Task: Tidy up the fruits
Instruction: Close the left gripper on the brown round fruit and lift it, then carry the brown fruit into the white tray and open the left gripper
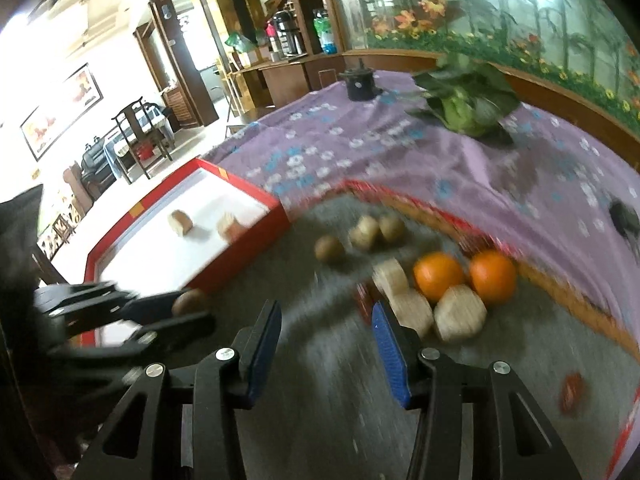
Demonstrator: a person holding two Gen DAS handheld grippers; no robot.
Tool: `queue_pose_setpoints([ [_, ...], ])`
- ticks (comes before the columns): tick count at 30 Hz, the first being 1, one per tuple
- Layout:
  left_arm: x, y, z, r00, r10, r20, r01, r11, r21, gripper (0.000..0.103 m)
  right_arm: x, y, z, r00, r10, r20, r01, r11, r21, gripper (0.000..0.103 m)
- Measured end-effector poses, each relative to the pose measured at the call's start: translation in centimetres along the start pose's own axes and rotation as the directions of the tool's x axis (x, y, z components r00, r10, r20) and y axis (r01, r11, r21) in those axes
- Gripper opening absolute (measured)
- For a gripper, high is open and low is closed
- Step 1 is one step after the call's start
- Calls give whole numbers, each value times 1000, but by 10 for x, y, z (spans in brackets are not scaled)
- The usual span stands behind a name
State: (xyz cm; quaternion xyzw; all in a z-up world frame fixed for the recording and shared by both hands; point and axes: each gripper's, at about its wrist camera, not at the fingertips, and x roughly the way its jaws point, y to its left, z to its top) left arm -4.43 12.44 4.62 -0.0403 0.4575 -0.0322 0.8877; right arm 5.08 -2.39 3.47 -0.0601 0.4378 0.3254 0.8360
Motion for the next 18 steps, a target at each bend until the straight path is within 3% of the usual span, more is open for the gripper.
queue_pose_setpoints([
  [9,-14,45,7,998,57,33,-54,996,-74,23,58,-2,25,996,-42,-77,43,999,9,40],
  [13,-10,59,6,997,70,25,-67,993,-101,23,63,1,27,995,-60,-82,59,998,-14,22],
  [18,-7,71,4,996,84,16,-81,989,-123,23,46,7,23,995,-66,-69,65,998,-18,21],
])
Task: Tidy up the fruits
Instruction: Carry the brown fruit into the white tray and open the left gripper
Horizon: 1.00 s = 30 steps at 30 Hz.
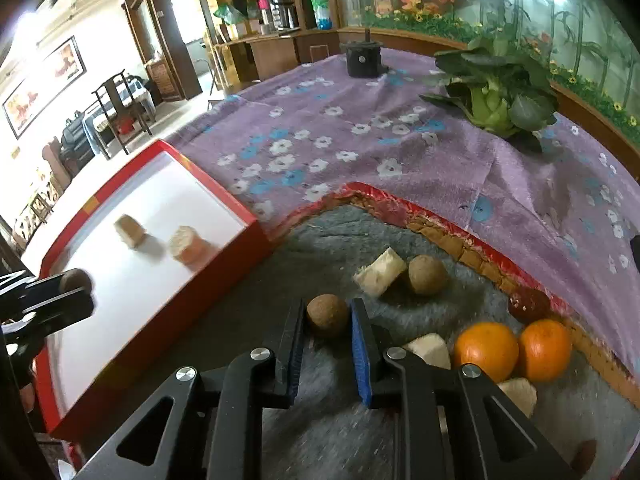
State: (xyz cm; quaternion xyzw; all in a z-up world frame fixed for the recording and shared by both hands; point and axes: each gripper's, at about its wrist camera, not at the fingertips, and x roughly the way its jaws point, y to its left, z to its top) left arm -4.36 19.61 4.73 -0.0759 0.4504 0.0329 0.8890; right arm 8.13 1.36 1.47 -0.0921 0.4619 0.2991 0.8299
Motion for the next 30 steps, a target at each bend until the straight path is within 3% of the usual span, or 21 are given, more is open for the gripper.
queue_pose_setpoints([
  [7,5,18,4,999,52,-9,-52,998,-25,23,-34,32,11,993,91,78,-89,996,-29,21],
  [10,5,24,2,998,62,-11,-63,997,-37,23,-34,55,16,989,133,70,-128,989,-76,21],
  [19,3,36,-3,993,118,-14,-119,991,-60,23,-11,103,14,986,165,20,-160,974,-161,21],
  [30,8,46,-8,988,154,-21,-155,984,-87,23,5,114,12,988,153,-6,-152,975,-161,21],
])
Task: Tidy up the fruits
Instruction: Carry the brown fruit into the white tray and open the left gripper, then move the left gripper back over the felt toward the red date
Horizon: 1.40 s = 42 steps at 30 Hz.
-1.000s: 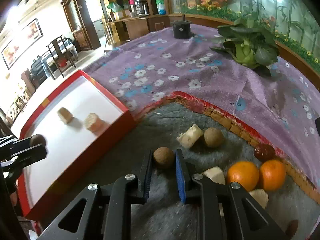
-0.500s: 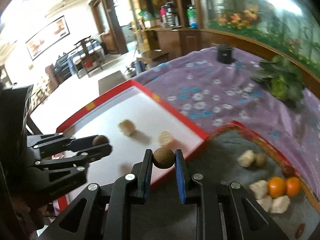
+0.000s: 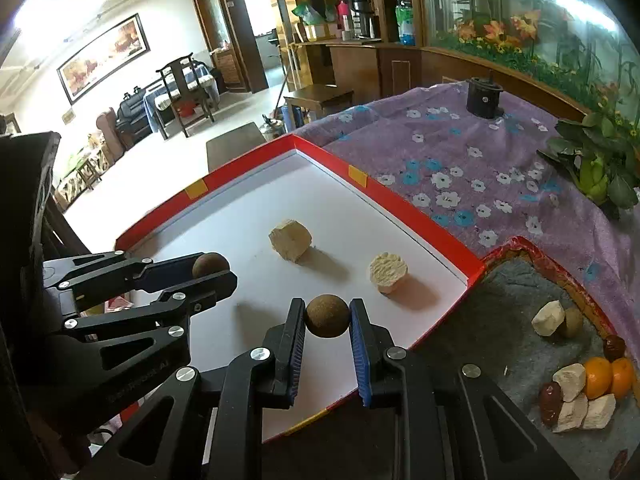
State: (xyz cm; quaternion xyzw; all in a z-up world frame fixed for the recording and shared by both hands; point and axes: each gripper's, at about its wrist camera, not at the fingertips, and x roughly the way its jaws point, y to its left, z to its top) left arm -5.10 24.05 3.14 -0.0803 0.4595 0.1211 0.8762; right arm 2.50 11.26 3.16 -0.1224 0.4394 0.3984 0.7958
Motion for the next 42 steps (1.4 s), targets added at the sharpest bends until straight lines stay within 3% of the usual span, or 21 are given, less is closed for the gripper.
queue_pose_setpoints([
  [11,6,3,-2,999,49,-2,-49,998,-26,23,19,2,-4,1000,-4,-14,4,1000,-8,22],
  [16,5,4,-3,997,78,5,-78,996,-42,24,14,0,-6,1000,14,2,-14,1000,8,34],
  [18,3,4,-4,997,80,7,-79,996,-46,31,9,-5,-7,999,30,18,-30,999,38,35],
  [19,1,4,-5,997,73,12,-72,996,-50,43,3,-9,-8,999,41,31,-42,997,60,35],
  [21,-5,3,-7,997,62,35,-60,996,-64,56,-6,-12,-11,998,36,52,-40,996,77,35],
  [24,-15,-5,-7,996,61,71,-57,997,-56,56,-27,-15,-17,996,-19,85,13,997,70,35],
  [25,-18,-8,-8,995,58,78,-54,997,-52,56,-35,-16,-19,994,-42,100,35,997,69,40],
  [26,-22,-13,-8,995,47,90,-43,998,-46,56,-43,-17,-22,991,-60,116,52,996,71,52],
  [28,-27,-22,-10,994,32,103,-30,999,-30,56,-60,-20,-29,986,-90,143,80,994,70,60],
  [32,-37,-48,-14,993,-9,117,8,1000,8,56,-83,-29,-43,977,-142,157,132,988,76,61],
  [39,-46,-100,-21,990,-96,103,90,994,61,56,-127,-62,-86,972,-157,176,136,983,122,63],
  [42,-49,-125,-22,987,-131,97,124,989,77,56,-148,-79,-108,961,-210,181,189,974,128,63],
])
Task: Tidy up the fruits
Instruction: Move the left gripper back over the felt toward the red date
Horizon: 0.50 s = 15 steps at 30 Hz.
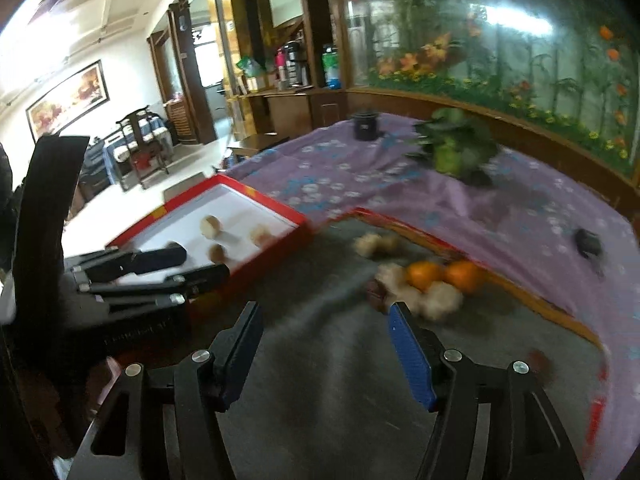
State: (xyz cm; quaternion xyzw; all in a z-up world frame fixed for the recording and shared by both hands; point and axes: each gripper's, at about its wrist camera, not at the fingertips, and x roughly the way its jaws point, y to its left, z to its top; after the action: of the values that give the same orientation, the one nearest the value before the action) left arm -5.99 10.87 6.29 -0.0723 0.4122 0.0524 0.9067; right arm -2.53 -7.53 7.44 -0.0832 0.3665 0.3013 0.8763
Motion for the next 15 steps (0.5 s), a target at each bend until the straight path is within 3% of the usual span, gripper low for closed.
queue_pose_setpoints([
  [9,24,-54,8,996,-75,-37,76,997,10,56,-40,-77,-32,1000,5,15,-6,995,96,63],
  [15,52,-65,12,997,-8,-71,6,1000,-17,56,-37,-89,-36,999,44,2,-44,995,89,63],
])
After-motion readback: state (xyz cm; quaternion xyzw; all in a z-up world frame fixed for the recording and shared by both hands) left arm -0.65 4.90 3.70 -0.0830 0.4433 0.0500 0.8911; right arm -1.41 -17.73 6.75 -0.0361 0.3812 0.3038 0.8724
